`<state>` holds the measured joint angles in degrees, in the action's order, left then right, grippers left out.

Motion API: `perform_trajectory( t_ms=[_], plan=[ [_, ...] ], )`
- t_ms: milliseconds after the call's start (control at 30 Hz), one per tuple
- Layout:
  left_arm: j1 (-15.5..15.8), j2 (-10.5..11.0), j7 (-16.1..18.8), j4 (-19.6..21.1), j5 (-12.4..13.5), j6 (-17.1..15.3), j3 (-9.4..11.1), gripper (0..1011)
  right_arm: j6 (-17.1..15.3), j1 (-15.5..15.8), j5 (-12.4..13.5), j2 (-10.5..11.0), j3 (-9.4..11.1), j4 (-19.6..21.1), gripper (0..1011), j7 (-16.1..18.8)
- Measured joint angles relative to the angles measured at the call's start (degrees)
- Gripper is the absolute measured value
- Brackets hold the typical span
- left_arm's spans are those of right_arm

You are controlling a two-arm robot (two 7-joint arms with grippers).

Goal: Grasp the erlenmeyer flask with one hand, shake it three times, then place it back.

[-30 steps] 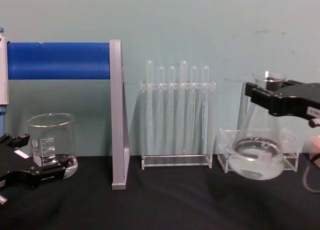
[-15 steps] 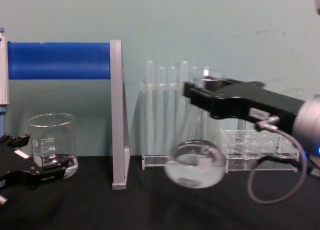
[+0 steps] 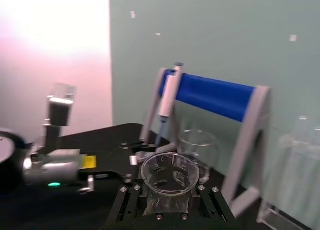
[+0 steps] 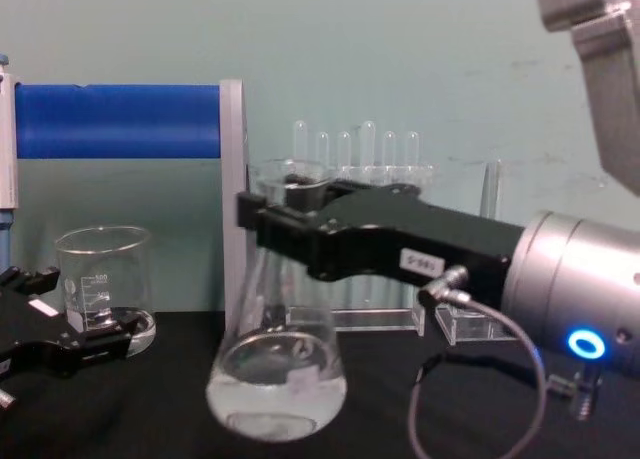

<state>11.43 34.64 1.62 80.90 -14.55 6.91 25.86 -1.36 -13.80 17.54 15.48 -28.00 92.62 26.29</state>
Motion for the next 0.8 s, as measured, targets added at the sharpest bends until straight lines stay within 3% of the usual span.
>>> perform_trajectory(
  t_ms=[233,400,633,800],
  plan=[
    [0.0,0.0,0.0,0.0,0.0,0.0,0.0,1001,-0.3,-0.2,1.1,1.1,-2.8,1.0,457,2.1],
    [0.0,0.0,0.0,0.0,0.0,0.0,0.0,1001,-0.3,-0.6,1.6,1.7,-3.8,1.1,457,2.7],
    [0.0,0.0,0.0,0.0,0.0,0.0,0.0,1001,-0.2,-1.4,1.8,2.4,-2.9,0.0,457,0.9],
    [0.0,0.0,0.0,0.0,0.0,0.0,0.0,1001,0.0,-1.9,1.7,2.9,-0.7,-1.2,457,-1.4]
  ],
)
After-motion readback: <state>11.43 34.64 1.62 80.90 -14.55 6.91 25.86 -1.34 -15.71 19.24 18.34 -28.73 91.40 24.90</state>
